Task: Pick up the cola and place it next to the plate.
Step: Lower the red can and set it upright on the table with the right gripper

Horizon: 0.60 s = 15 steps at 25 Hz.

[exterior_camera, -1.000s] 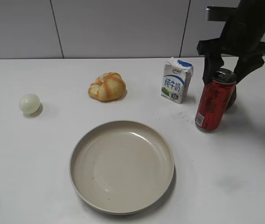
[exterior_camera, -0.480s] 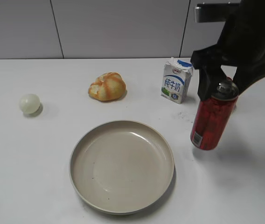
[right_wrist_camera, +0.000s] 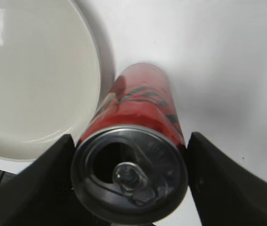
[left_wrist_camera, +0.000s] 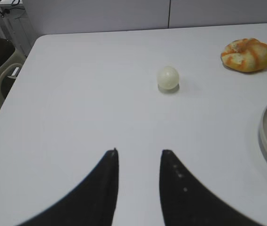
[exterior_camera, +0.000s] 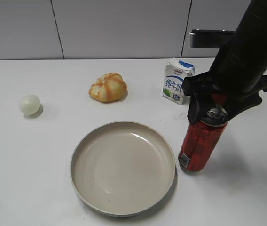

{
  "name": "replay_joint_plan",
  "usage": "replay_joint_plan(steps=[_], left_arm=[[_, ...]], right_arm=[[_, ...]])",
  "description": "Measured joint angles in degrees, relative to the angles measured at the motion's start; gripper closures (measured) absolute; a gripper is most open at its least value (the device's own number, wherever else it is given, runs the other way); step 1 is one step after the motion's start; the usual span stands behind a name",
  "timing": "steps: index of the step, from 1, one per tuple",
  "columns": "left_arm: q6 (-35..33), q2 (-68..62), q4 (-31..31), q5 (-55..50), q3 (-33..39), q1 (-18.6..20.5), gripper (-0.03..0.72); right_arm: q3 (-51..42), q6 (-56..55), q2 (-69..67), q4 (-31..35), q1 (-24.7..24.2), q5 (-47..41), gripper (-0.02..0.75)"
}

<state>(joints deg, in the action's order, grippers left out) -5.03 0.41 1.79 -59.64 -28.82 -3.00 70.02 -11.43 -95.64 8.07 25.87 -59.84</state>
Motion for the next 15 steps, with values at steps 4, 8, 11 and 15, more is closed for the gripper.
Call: replay_joint_plan(steps=[4, 8, 11, 15], left_arm=[[0.0, 0.0, 0.0, 0.0, 0.0, 0.0, 0.452], [0.0, 0.0, 0.0, 0.0, 0.0, 0.0, 0.452], [0.0, 0.0, 0.0, 0.0, 0.0, 0.0, 0.452], [0.0, 0.0, 0.0, 0.0, 0.0, 0.0, 0.452]], right_arm=[[-0.1, 0.0, 0.0, 0.0, 0.0, 0.5, 0.186], [-0.1, 0.0, -0.3, 0.4, 0.0, 0.6, 0.186], [-0.1, 0.0, -0.6, 0.9, 0.0, 0.8, 0.186], [-0.1, 0.1, -0.6, 1.0, 0.0, 0.9, 0.186]])
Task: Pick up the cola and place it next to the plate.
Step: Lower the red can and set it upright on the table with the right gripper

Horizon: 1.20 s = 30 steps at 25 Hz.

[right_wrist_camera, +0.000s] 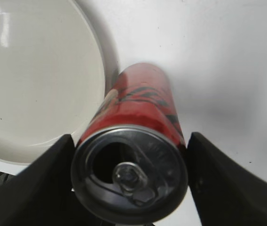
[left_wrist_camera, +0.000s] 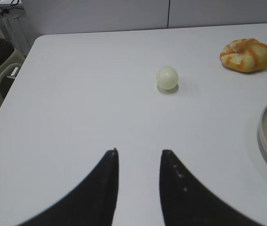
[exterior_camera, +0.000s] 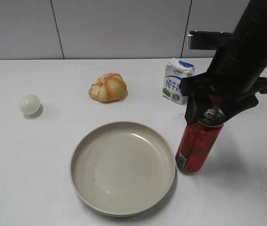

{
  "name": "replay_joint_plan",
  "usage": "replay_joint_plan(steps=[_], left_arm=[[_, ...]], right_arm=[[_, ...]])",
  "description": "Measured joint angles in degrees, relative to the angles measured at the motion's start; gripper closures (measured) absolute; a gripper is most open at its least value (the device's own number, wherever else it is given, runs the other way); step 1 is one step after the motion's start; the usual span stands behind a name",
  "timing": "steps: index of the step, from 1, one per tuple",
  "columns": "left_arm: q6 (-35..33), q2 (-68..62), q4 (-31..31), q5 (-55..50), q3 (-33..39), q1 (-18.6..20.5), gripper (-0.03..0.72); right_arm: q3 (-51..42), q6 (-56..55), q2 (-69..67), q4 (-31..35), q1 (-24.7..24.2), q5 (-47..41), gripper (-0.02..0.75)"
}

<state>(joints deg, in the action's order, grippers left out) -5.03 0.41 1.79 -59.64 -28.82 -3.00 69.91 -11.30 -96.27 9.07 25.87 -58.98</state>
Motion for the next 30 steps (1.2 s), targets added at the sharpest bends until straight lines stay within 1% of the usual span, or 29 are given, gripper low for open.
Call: replay_joint_plan(steps=[5, 8, 10, 18, 21, 25, 30], left_arm=[[0.0, 0.0, 0.0, 0.0, 0.0, 0.0, 0.452], [0.0, 0.0, 0.0, 0.0, 0.0, 0.0, 0.452], [0.0, 0.0, 0.0, 0.0, 0.0, 0.0, 0.452], [0.0, 0.0, 0.0, 0.0, 0.0, 0.0, 0.452], [0.0, 0.0, 0.0, 0.0, 0.0, 0.0, 0.452], [0.0, 0.0, 0.0, 0.0, 0.0, 0.0, 0.452], [0.0, 0.0, 0.0, 0.0, 0.0, 0.0, 0.452]], right_arm=[[0.0, 1.1, 0.0, 0.0, 0.0, 0.0, 0.183], [0.0, 1.4, 0.0, 0.1, 0.0, 0.1, 0.136], [0.0, 1.4, 0.0, 0.3, 0.0, 0.1, 0.12], [0.5, 1.4, 0.0, 0.6, 0.0, -0.2, 0.113], [3.0, 1.5, 0.0, 0.7, 0.0, -1.0, 0.113], [8.7, 1.5, 0.0, 0.7, 0.0, -1.1, 0.113], [18.1, 1.4, -1.1, -3.4, -0.1, -1.6, 0.113]])
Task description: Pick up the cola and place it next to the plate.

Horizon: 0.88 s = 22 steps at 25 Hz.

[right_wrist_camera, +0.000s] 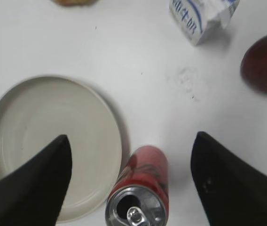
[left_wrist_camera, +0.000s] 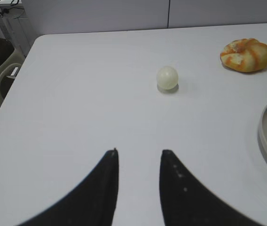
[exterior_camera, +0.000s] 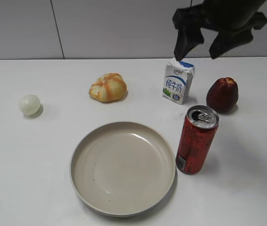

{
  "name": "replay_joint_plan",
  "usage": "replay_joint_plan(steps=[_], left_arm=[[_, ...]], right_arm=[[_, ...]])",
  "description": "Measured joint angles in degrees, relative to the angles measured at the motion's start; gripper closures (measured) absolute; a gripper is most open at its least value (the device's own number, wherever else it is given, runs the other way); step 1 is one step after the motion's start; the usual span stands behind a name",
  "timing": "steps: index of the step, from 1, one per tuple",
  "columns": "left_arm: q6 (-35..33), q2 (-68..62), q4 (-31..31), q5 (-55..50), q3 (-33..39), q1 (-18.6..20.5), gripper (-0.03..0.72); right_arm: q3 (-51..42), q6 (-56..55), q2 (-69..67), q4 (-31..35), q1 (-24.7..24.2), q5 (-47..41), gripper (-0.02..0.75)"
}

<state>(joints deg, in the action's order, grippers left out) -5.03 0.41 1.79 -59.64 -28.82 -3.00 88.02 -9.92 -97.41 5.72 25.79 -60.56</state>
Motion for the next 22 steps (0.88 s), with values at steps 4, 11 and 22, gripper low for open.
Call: replay_joint_plan(steps=[4, 11, 22], left_arm=[[0.0, 0.0, 0.0, 0.0, 0.0, 0.0, 0.452], [0.0, 0.0, 0.0, 0.0, 0.0, 0.0, 0.452], [0.0, 0.0, 0.0, 0.0, 0.0, 0.0, 0.452]], right_arm=[[7.4, 0.0, -2.6, -1.4, -1.7, -3.3, 0.113], [13.6, -0.2, -5.8, -1.6, -11.0, -8.5, 0.124], [5.9, 3.8, 1.2, 1.0, -21.1, -8.7, 0.143]])
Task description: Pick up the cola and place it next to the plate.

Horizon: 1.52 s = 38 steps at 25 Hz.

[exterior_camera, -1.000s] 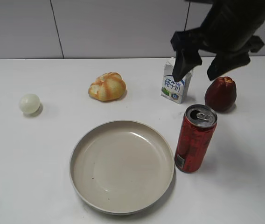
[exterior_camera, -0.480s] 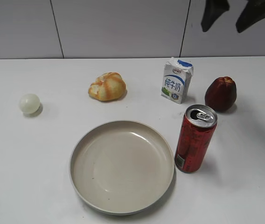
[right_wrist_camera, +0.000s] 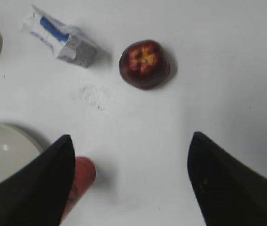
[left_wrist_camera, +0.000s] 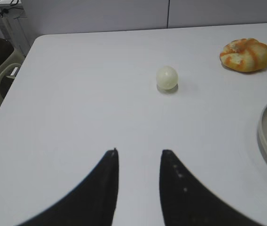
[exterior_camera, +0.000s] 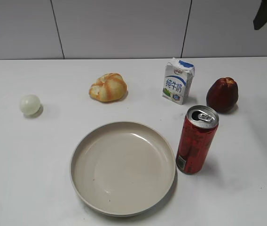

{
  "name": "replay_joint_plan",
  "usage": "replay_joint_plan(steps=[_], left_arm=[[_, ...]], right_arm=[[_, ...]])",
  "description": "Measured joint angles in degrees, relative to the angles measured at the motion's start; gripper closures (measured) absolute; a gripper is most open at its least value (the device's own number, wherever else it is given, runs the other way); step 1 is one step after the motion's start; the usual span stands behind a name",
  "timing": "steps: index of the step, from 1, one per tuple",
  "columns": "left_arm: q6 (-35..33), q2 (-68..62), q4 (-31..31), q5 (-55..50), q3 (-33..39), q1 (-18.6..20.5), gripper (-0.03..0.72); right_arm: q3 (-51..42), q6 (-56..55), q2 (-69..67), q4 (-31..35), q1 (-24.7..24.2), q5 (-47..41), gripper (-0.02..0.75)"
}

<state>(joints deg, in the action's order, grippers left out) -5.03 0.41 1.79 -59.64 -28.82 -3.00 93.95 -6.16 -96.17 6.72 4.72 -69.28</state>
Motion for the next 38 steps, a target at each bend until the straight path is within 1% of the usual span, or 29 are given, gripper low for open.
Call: replay_joint_plan(steps=[3, 7, 12, 21, 25, 27, 30, 34, 38], left_arm=[[0.0, 0.0, 0.0, 0.0, 0.0, 0.0, 0.452], [0.0, 0.0, 0.0, 0.0, 0.0, 0.0, 0.452], [0.0, 0.0, 0.0, 0.0, 0.0, 0.0, 0.452], [0.0, 0.0, 0.0, 0.0, 0.0, 0.0, 0.452], [0.0, 0.0, 0.0, 0.0, 0.0, 0.0, 0.452], [0.0, 0.0, 0.0, 0.0, 0.0, 0.0, 0.452], [0.0, 0.0, 0.0, 0.0, 0.0, 0.0, 0.452], [0.0, 0.0, 0.0, 0.0, 0.0, 0.0, 0.452], [0.0, 0.0, 0.0, 0.0, 0.0, 0.0, 0.452]], right_arm=[[-8.5, 1.7, 8.1, 0.3, 0.2, 0.0, 0.143], [-20.8, 2.2, 17.9, -1.1, 0.2, -0.1, 0.144], [-33.6, 2.3, 28.3, -1.3, 0.2, 1.0, 0.144], [-53.3, 0.3, 41.0, 4.0, 0.2, 6.8, 0.144], [-59.0, 2.7, 46.9, 4.0, 0.2, 5.3, 0.144], [-61.0, 4.8, 51.8, 4.0, 0.2, 4.8, 0.144], [-63.5, 7.1, 60.9, 3.7, 0.2, 6.6, 0.144], [-64.3, 7.7, 73.1, 3.4, 0.2, 9.6, 0.144], [-64.6, 7.9, 82.2, 0.8, 0.2, 10.2, 0.144]])
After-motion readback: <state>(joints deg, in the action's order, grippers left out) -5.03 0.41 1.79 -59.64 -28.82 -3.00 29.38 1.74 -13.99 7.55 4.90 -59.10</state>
